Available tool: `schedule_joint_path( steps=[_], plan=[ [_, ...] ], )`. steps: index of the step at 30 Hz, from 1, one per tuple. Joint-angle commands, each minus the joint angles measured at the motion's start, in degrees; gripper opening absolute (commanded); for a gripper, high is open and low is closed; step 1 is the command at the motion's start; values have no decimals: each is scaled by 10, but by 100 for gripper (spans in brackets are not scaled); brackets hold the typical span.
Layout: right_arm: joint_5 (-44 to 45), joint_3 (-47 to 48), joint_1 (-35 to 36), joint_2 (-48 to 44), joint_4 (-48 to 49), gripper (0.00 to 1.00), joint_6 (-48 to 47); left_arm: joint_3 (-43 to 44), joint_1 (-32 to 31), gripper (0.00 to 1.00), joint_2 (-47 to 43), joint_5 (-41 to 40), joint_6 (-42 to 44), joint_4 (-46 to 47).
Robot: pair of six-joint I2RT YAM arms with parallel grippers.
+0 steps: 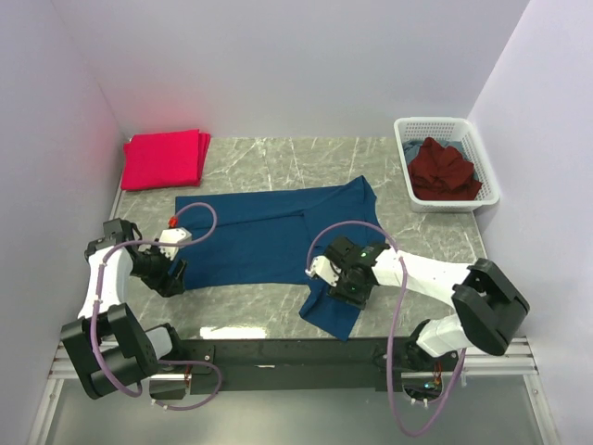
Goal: Fold and stack the t-shirts
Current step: Fold the tshirt
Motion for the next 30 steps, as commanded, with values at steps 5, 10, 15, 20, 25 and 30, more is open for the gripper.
schedule_joint_path(
  steps=[5, 10, 15, 20, 25, 30],
  plan=[
    [17, -16, 25, 40, 46, 41, 24, -11, 2, 70, -2, -28, 10, 33],
    [19, -4, 25, 55, 40, 3, 26, -12, 3, 65, 0, -37, 20, 55],
    [15, 9, 23, 43, 28, 0, 27, -15, 3, 51, -6, -18, 70, 76],
    [12, 25, 15, 27, 17, 0, 27, -4, 3, 48, 14, -11, 143, 56],
    [-8, 43, -11, 18, -3, 0, 23, -11, 4, 56, 33, -20, 230, 60],
    [-19, 52, -33, 8, -18, 0, 18, -22, 3, 58, 71, -19, 274, 75]
  ],
)
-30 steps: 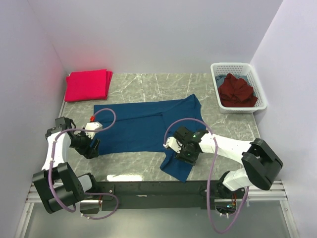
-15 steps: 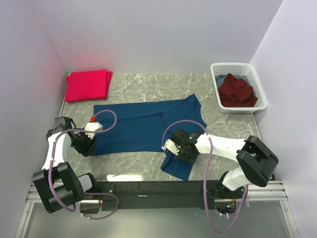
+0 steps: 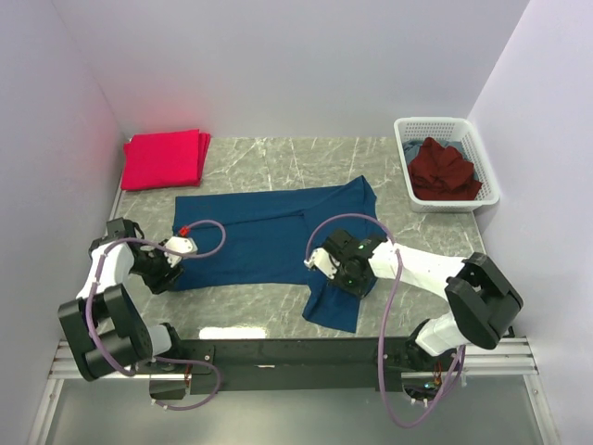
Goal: Fold and stack the t-shirts
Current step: Fold the tshirt
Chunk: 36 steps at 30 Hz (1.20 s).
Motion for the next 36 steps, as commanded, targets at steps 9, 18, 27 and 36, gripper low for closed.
schedule_joint_path(
  steps=[9, 18, 27, 36],
  plan=[
    [-22, 28, -37, -40, -35, 0, -10, -44, -7, 49, 45, -4, 96, 51],
    [-30, 32, -36, -54, -51, 0, -11, -44, -9, 19, 50, -14, 116, 40],
    [-39, 50, -65, -99, -72, 0, -25, 5, 1, 1, 16, 6, 117, -40],
    [-26, 115, -99, -79, -84, 0, -59, 106, 4, 1, 52, 63, 78, -89]
  ],
)
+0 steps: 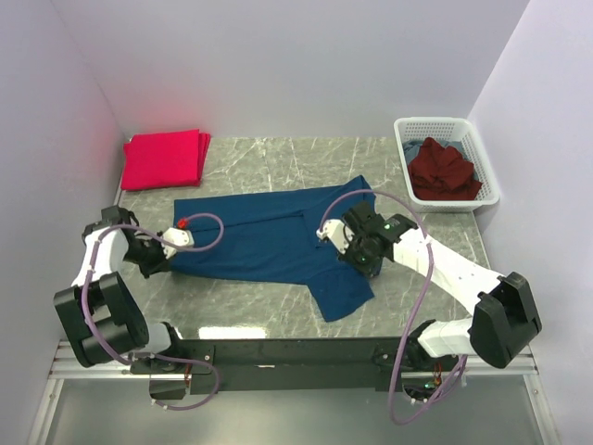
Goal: Fold and stack the t-shirts
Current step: Fold the tshirt
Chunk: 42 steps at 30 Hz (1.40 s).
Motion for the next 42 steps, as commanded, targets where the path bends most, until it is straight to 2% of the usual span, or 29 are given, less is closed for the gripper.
schedule_joint_path(
  steps=[1, 10, 18, 28, 42],
  plan=[
    [9, 46, -23, 10, -9, 0, -27, 46, 4, 1, 15, 47, -18, -30],
    [24, 169, -84, 99, -9, 0, -85, 147, 3, 1, 95, 92, -140, 16],
    [22, 291, -123, 205, -17, 0, -110, 215, -1, 1, 172, 95, -208, 52],
    [34, 381, -133, 297, -14, 0, -120, 224, -37, 1, 226, 67, -282, 108],
    [51, 496, -138, 384, -36, 0, -148, 262, -41, 1, 274, 53, -319, 122]
  ],
)
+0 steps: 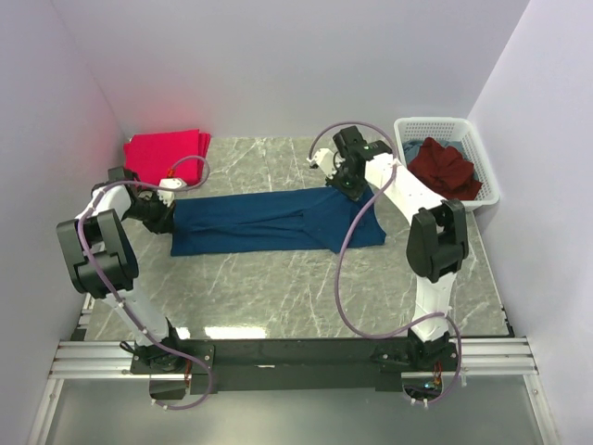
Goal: Fold and stack the t-shirts
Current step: Fold the tshirt
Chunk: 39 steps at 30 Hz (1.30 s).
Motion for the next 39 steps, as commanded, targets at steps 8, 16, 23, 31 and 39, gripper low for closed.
schedule_joint_path(
  steps=[8, 16, 23, 31, 39],
  plan=[
    [25, 74, -4, 52, -10, 0, -22, 25, -2, 1, 22, -6, -16, 14],
    [34, 85, -7, 67, 0, 0, -25, 22, -1, 1, 27, -20, -18, 17],
    [34, 119, -6, 89, -9, 0, -27, 23, -1, 1, 31, -19, -22, 21],
    [44, 103, -5, 99, 1, 1, -19, 35, -2, 4, 41, -19, -42, 26],
    [-35, 185, -62, 99, -77, 56, 73, 67, 51, 54, 41, 36, -108, -12]
  ],
)
